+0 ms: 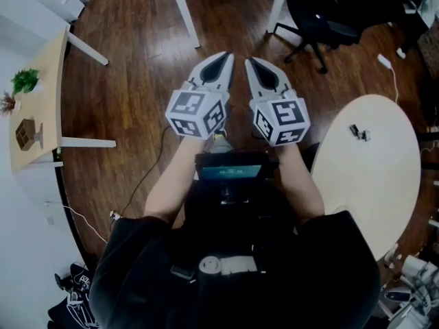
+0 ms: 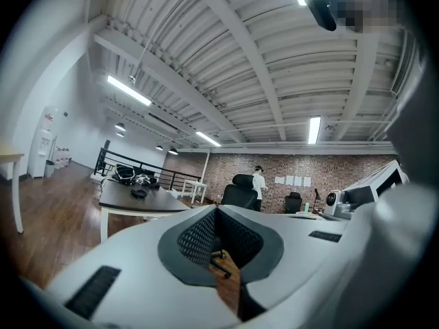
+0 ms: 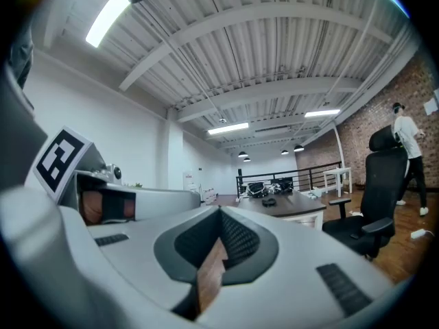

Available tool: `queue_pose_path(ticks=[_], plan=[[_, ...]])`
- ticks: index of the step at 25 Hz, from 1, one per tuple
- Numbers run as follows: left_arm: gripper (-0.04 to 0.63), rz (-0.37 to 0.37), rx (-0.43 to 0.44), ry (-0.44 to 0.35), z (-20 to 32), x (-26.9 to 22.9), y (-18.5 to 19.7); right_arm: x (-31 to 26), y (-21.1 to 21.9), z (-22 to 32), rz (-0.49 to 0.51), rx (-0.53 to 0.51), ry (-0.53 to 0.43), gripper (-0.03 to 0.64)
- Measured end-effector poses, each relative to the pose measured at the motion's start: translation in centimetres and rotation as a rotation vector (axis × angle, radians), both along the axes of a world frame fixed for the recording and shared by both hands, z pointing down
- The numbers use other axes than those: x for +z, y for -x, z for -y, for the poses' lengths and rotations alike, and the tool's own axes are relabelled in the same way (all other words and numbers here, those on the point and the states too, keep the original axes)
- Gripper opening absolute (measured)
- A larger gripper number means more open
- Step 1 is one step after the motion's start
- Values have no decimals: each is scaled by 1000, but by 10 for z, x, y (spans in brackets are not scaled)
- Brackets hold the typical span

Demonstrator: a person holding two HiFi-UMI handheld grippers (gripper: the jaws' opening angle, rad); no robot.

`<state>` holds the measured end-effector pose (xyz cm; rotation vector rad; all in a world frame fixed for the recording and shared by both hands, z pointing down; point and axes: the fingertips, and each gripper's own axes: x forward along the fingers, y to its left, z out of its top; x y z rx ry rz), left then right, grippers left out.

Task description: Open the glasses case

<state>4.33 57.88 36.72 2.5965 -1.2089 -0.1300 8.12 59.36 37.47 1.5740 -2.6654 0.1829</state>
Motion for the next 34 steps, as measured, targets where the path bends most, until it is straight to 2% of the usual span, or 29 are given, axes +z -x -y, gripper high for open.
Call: queue_pose_path(ticks=[12,34], plan=[[-2,19,-34,-38,-1,-13,5,-10,5,2,18,-30,-26,3],[-2,10,-3,-57,-3,-14,-30,-12,-23,-2,17,-1,-45,3]])
